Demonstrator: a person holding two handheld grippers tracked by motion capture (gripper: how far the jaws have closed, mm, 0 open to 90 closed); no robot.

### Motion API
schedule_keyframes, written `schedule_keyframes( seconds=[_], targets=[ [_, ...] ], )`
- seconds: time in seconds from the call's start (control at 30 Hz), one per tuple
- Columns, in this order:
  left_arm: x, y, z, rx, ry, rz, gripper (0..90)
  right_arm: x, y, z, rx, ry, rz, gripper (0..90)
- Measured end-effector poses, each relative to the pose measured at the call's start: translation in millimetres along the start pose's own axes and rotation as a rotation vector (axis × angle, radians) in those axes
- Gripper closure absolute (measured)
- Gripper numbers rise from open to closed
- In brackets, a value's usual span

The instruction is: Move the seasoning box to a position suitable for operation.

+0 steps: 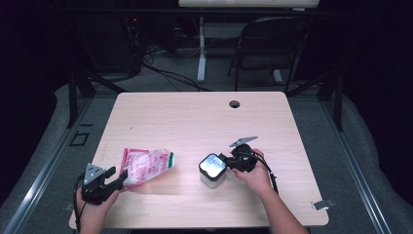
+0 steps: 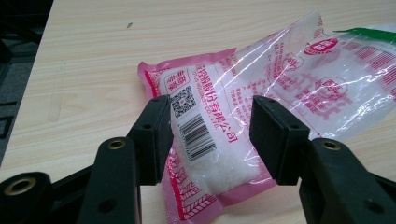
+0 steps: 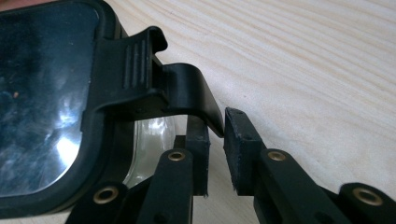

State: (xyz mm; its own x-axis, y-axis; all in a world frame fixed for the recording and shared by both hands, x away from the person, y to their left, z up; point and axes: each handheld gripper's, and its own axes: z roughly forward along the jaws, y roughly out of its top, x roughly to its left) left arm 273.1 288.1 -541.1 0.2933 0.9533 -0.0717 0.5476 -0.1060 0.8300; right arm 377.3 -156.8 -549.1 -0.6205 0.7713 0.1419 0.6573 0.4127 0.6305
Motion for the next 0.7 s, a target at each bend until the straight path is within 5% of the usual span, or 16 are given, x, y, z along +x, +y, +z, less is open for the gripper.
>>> schedule_keyframes(
  seconds=[0.27, 0.7],
  targets=[
    [-1.1, 0.7, -1.1, 0.000, 0.002, 0.008, 48.7, 5.2, -1.5, -2.1, 0.007, -0.041, -0.023, 82.2],
    [-4.8, 1.3, -1.5, -0.004, 0.002, 0.021, 48.7, 21.6, -17.7, -14.3, 0.005, -0.093, 0.004, 83.0]
  ],
)
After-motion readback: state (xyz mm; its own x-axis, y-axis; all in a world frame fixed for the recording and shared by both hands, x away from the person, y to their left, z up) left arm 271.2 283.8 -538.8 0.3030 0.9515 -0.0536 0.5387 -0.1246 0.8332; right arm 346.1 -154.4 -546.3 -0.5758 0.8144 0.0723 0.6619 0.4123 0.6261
